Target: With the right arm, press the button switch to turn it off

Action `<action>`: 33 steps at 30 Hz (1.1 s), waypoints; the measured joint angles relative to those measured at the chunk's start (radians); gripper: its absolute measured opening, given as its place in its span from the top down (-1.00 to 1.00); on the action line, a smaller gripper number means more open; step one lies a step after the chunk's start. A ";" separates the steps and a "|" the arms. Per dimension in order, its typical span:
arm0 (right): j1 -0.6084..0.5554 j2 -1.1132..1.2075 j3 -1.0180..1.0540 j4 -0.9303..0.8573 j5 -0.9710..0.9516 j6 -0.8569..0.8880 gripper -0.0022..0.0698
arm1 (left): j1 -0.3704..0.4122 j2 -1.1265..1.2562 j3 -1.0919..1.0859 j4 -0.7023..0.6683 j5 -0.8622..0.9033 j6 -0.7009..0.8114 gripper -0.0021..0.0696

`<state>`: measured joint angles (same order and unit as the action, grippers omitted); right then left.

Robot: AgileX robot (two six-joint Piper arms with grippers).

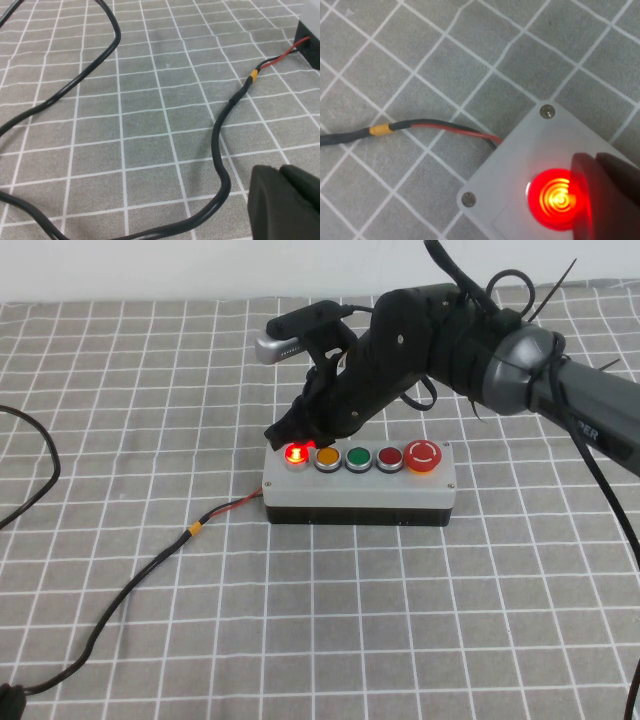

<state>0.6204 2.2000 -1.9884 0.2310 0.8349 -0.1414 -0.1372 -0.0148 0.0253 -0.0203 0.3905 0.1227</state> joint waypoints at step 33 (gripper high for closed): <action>0.012 -0.471 -0.041 -0.224 0.193 0.079 0.98 | 0.000 0.000 0.000 0.000 0.000 0.000 0.95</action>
<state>0.6327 1.7290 -2.0294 0.0073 1.0275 -0.0628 -0.1372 -0.0148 0.0253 -0.0203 0.3905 0.1227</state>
